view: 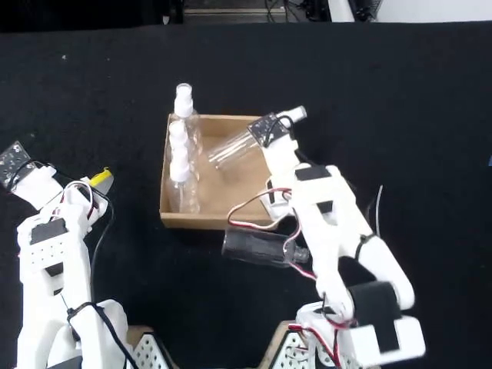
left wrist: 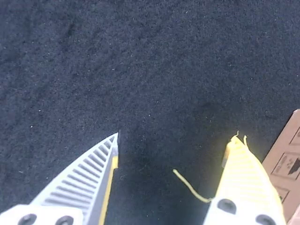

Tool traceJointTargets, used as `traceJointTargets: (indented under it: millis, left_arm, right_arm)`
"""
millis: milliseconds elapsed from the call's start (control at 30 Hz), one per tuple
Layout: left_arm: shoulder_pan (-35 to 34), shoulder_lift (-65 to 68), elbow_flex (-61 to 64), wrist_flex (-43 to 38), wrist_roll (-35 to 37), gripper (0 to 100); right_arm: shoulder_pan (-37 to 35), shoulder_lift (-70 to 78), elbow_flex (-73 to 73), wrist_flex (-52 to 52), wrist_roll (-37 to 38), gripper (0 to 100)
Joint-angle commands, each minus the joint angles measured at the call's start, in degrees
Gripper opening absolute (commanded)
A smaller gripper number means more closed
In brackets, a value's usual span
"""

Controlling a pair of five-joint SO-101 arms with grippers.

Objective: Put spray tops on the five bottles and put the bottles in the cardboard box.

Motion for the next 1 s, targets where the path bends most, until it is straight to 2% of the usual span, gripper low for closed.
traceJointTargets:
  millis: [0, 467, 667, 867, 967]
  left_arm:
    - [-0.5, -0.7, -1.5, -1.1, -1.2, 34]
    - [-0.5, -0.7, -1.4, -1.1, -1.2, 34]
    - [-0.5, -0.7, -1.4, -1.1, -1.2, 34]
    - [-0.5, -0.7, -1.4, -1.1, -1.2, 34]
    - [-0.5, -0.7, -1.4, -1.1, -1.2, 34]
  right_arm:
    - [-1.7, -6.3, 1.5, 0.7, 0.3, 1.1]
    - [-1.1, -7.9, 5.6, 0.9, 0.2, 1.1]
    - [3.0, -7.9, 5.4, 0.8, -0.4, 1.1]
    - [3.2, -7.9, 5.1, 0.8, -0.8, 1.5]
    - [3.2, -7.9, 2.6, 3.0, -4.1, 6.2]
